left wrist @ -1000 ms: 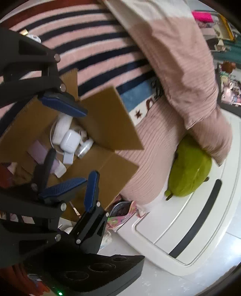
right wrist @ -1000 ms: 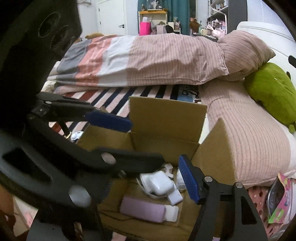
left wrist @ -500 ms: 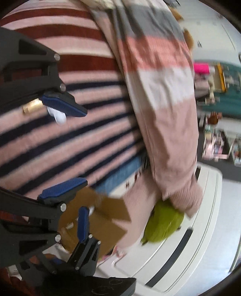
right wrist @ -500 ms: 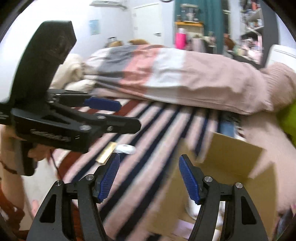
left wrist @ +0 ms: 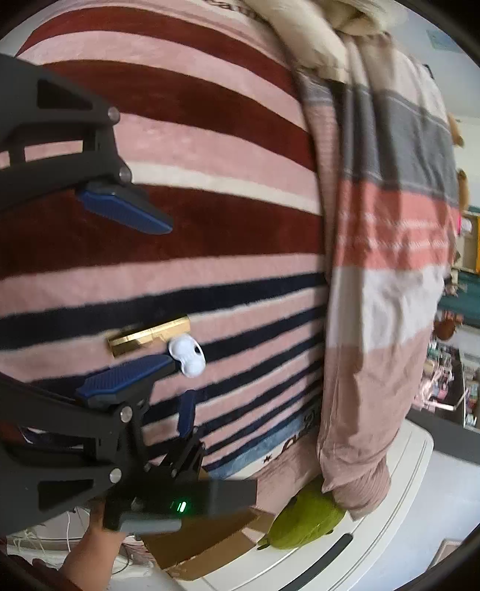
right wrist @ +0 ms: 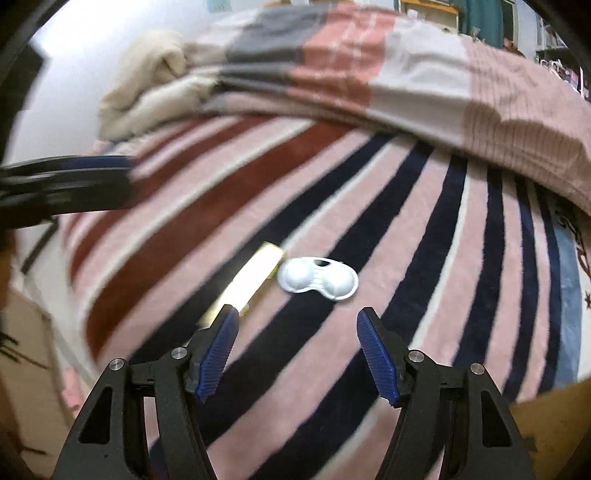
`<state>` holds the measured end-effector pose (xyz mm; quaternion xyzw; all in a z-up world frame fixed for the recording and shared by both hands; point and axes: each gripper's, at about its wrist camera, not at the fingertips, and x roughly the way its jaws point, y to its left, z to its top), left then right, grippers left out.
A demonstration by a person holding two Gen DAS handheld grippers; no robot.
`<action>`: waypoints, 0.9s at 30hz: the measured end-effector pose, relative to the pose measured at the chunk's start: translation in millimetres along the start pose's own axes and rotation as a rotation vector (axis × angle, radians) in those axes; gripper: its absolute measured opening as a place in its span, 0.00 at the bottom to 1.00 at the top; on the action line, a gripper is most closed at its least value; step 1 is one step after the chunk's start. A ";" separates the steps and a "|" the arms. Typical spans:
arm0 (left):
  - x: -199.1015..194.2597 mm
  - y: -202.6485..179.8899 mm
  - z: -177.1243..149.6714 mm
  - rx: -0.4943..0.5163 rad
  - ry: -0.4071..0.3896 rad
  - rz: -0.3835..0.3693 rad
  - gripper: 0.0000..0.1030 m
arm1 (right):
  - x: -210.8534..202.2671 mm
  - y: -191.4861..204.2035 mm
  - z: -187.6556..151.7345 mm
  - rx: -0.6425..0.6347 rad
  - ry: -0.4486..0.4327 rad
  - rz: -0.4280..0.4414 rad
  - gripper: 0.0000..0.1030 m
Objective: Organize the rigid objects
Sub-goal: 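Grasp the white contact lens case with the right gripper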
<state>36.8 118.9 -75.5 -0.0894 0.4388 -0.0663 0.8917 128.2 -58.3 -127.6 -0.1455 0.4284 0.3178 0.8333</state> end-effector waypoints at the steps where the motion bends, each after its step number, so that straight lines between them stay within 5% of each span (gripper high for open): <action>1: 0.8 3.6 -1.2 -0.009 0.003 0.002 0.63 | 10.8 -2.5 1.1 0.002 0.006 -0.008 0.61; 9: 3.6 7.2 -1.7 -0.013 0.013 -0.002 0.63 | 27.6 -0.2 7.3 -0.030 -0.029 -0.076 0.54; 10: 3.9 2.8 -1.3 -0.004 0.014 -0.013 0.63 | 22.4 0.7 6.4 -0.038 -0.041 -0.086 0.19; 17: 2.6 -29.2 11.2 0.038 0.001 -0.076 0.63 | -15.4 0.1 4.9 -0.041 -0.030 -0.026 0.20; 19: -1.1 -32.6 9.0 0.048 -0.001 -0.075 0.63 | -12.2 -0.9 3.1 -0.038 -0.023 -0.030 0.42; 21: -4.6 -32.7 5.3 0.056 0.001 -0.066 0.63 | 0.2 -2.1 0.1 -0.042 -0.010 -0.042 0.52; 27: -8.7 -19.2 -0.5 0.029 0.012 -0.030 0.63 | 26.1 2.8 -1.7 -0.131 -0.036 -0.009 0.47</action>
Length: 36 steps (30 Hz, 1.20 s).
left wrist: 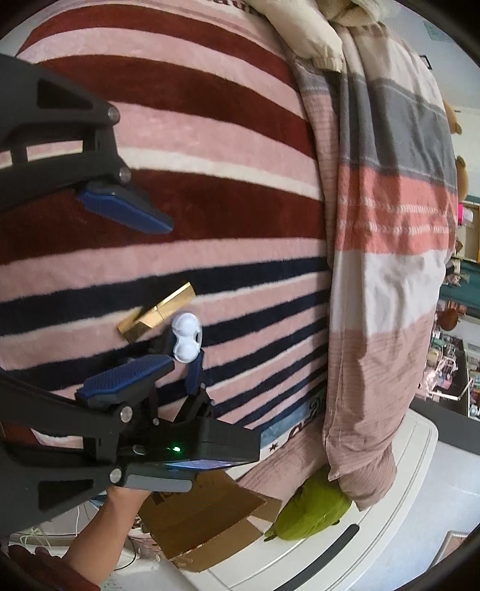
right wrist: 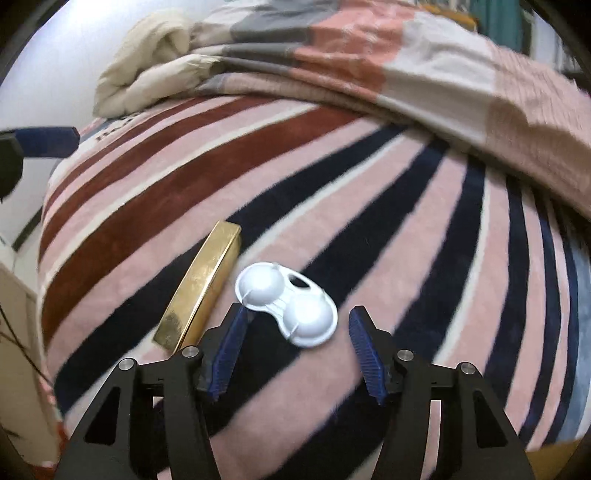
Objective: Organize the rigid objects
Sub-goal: 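Grasp the white contact lens case with the right gripper, then carry the lens case into the cardboard box and release it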
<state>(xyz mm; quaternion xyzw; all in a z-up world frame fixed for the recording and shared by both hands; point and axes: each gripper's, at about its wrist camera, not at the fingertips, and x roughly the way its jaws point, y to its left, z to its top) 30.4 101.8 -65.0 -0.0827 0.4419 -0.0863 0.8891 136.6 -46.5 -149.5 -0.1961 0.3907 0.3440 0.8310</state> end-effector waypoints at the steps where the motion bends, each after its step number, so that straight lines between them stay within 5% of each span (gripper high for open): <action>1: -0.2 1.3 -0.4 -0.002 0.000 -0.002 0.63 | 1.3 -0.5 1.2 0.006 0.005 0.001 0.26; 6: 0.2 -7.4 2.4 0.018 0.007 -0.034 0.63 | -22.2 2.6 2.9 0.007 -0.024 -0.017 0.25; 13: -6.9 -70.4 26.9 0.109 -0.024 -0.249 0.62 | -125.8 20.8 7.2 0.028 -0.139 0.032 0.25; 18: -12.4 -129.6 49.4 0.192 -0.040 -0.386 0.43 | -194.1 11.0 1.0 0.058 -0.212 -0.015 0.25; 26: 13.3 -244.1 74.3 0.361 0.009 -0.424 0.40 | -246.7 -57.8 -40.4 0.191 -0.225 -0.125 0.25; 32: 50.4 -310.4 77.3 0.442 0.100 -0.437 0.40 | -258.8 -110.6 -78.0 0.302 -0.141 -0.203 0.25; 35: 57.5 -324.9 74.8 0.459 0.115 -0.422 0.57 | -258.8 -124.4 -91.4 0.338 -0.088 -0.250 0.28; 36: 57.8 -327.5 74.8 0.463 0.109 -0.417 0.62 | -258.2 -127.9 -95.1 0.349 -0.074 -0.259 0.36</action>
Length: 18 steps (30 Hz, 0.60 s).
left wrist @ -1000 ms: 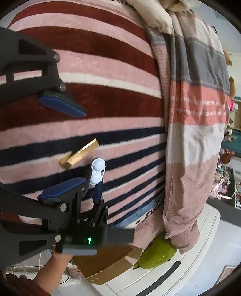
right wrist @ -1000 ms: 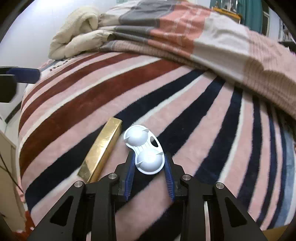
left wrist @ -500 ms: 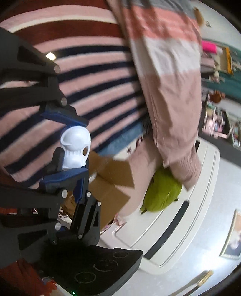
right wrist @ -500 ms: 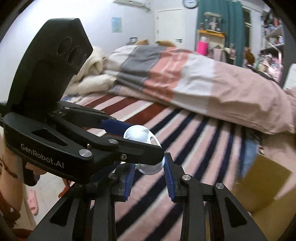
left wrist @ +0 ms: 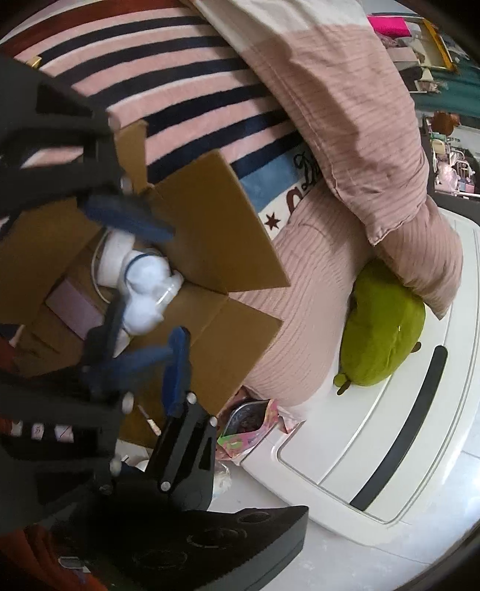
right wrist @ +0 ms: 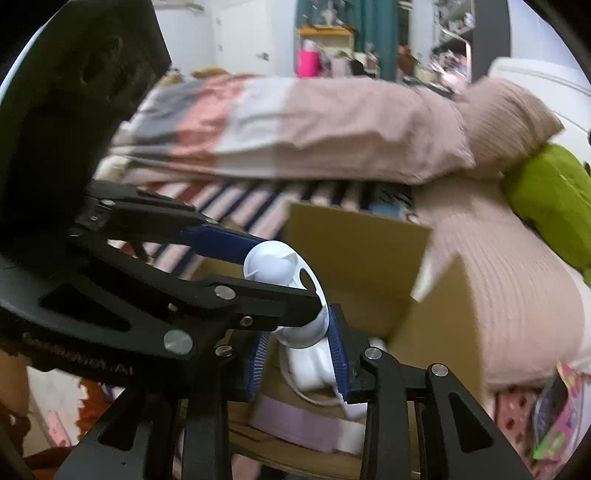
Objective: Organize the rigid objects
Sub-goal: 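Carry the lens case into the cardboard box and release it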
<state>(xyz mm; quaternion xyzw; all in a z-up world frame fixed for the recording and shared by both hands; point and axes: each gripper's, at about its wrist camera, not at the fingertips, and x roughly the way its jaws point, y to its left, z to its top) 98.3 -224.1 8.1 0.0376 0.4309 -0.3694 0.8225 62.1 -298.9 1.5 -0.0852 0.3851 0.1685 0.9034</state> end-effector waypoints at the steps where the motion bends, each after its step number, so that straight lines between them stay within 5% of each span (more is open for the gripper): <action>1: -0.5 -0.4 -0.3 0.002 -0.001 0.003 0.63 | 0.9 -3.8 -1.9 0.008 0.003 -0.005 0.43; 9: -44.0 28.5 -13.8 -0.052 -0.073 0.101 0.63 | -7.2 7.4 -2.1 -0.024 -0.031 0.041 0.45; 18: -132.7 127.7 -94.7 -0.230 -0.160 0.341 0.63 | 3.5 102.1 27.2 -0.140 -0.069 0.272 0.45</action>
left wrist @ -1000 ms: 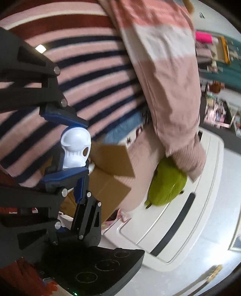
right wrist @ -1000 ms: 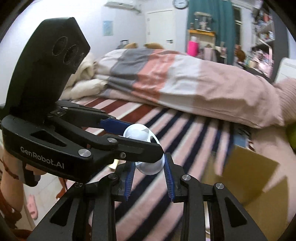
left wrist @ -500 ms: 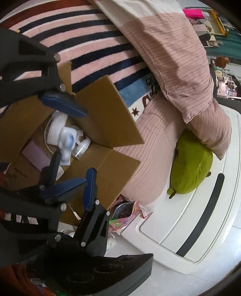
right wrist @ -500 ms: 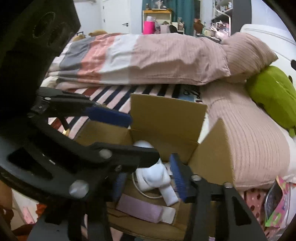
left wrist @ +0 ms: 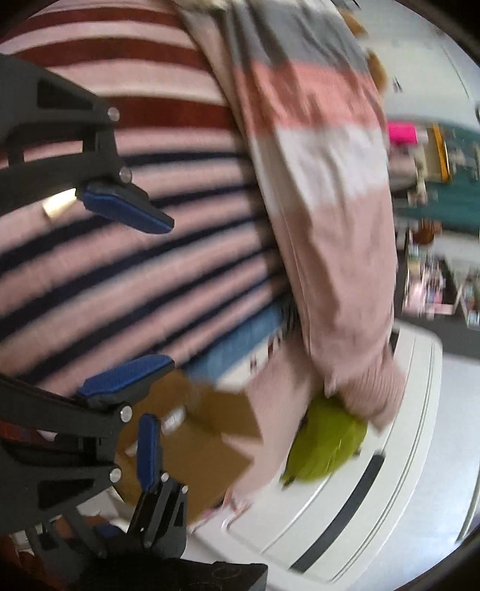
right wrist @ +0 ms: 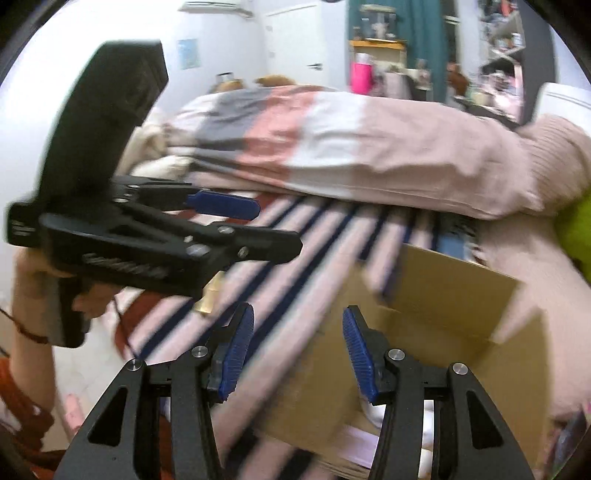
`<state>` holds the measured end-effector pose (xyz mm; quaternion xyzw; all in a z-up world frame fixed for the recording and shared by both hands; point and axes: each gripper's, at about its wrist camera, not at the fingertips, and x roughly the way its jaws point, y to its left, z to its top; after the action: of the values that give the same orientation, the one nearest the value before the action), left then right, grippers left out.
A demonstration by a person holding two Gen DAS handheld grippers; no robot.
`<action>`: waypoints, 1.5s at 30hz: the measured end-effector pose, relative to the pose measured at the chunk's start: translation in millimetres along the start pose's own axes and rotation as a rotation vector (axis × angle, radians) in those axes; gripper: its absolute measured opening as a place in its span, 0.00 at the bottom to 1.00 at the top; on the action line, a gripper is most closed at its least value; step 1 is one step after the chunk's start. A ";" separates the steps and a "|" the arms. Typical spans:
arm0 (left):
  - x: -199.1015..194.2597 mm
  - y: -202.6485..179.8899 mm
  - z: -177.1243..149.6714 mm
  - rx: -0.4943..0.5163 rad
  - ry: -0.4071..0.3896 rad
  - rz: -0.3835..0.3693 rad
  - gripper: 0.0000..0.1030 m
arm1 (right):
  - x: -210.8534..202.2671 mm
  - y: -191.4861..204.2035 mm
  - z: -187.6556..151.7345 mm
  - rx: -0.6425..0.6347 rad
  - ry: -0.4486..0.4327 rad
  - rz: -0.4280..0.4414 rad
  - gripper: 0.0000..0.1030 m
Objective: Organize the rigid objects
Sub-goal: 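Carry the lens case into the cardboard box and release it, then grasp the gold tube with the right gripper, then lower the gold tube into the cardboard box and open the gripper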
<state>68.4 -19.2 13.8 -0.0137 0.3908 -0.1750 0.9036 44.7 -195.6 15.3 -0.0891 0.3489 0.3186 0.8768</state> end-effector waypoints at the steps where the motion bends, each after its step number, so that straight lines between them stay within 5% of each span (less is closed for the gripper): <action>1: -2.4 12.8 -7.4 -0.017 0.000 0.016 0.63 | 11.9 12.1 3.9 -0.013 0.012 0.034 0.45; 4: -7.4 58.6 -35.5 -0.086 0.010 0.075 0.63 | 58.4 41.7 9.0 -0.016 0.084 0.135 0.45; 10: -1.7 124.1 -89.7 -0.215 0.067 0.145 0.63 | 158.7 74.3 -3.9 -0.018 0.206 0.180 0.45; 17: 4.2 149.9 -120.2 -0.296 0.095 0.146 0.63 | 246.4 85.7 -12.8 -0.028 0.291 0.125 0.44; 19: 4.1 150.4 -122.2 -0.300 0.097 0.139 0.63 | 252.9 85.0 -13.0 -0.037 0.282 0.077 0.22; 21: 4.7 148.3 -121.6 -0.295 0.095 0.128 0.63 | 250.5 83.8 -10.3 -0.055 0.267 0.042 0.13; 31: -1.6 100.7 -77.2 -0.209 0.024 -0.034 0.63 | 170.4 81.9 11.6 -0.061 0.133 0.097 0.13; 35: -9.0 60.9 -47.7 -0.137 -0.016 -0.107 0.61 | 117.9 80.7 21.6 -0.076 0.055 0.120 0.13; 39: -8.1 11.6 -17.1 -0.040 -0.042 -0.144 0.46 | 71.8 68.7 26.7 -0.067 -0.015 0.107 0.13; 45: 12.8 -60.7 20.2 0.070 -0.040 -0.210 0.46 | 16.1 19.7 19.5 -0.005 -0.068 0.019 0.13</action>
<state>72.3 -82.7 28.7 -0.0268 0.3626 -0.2820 0.8878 52.2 -164.8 20.3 -0.0768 0.3189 0.3307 0.8849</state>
